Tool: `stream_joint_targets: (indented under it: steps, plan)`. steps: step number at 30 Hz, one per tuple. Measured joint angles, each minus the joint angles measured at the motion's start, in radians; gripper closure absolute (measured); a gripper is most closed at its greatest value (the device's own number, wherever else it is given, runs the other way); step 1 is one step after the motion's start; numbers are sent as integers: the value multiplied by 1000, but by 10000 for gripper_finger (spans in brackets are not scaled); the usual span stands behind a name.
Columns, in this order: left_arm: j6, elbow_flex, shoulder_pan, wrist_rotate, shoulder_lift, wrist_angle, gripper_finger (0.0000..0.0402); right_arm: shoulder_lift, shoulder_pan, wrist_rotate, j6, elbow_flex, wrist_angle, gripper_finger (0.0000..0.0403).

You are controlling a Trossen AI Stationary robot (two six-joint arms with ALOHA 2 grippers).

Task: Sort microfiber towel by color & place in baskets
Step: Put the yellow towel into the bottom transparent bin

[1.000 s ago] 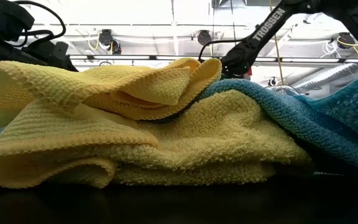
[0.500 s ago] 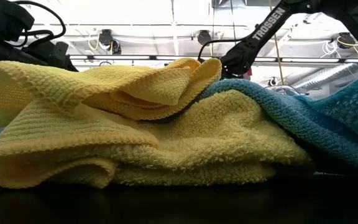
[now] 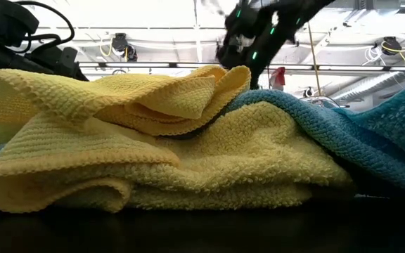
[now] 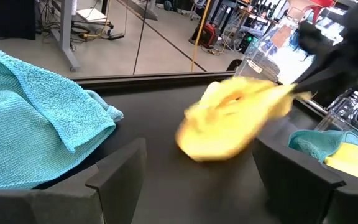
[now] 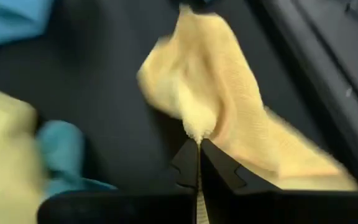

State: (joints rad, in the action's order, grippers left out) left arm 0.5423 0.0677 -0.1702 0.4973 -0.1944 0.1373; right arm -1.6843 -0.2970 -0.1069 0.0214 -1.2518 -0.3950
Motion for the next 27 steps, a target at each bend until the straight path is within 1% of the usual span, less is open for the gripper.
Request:
stream_joint_targets:
  steps: [7, 15, 19, 22, 25, 27]
  plan:
    - [0, 0, 0, 0, 0, 0, 103, 205, 109, -4, 41, 0, -68, 403]
    - [0, 0, 0, 0, 0, 0, 103, 416, 272, 7, 70, 0, -158, 403]
    - [0, 0, 0, 0, 0, 0, 103, 516, 362, 10, 96, 0, -231, 403]
    - [0, 0, 0, 0, 0, 0, 103, 593, 428, 65, 130, 0, -280, 403]
    - [0, 0, 0, 0, 0, 0, 103, 667, 485, 120, 132, 0, -284, 403]
    - [0, 0, 0, 0, 0, 0, 103, 718, 518, 139, 131, 0, -284, 403]
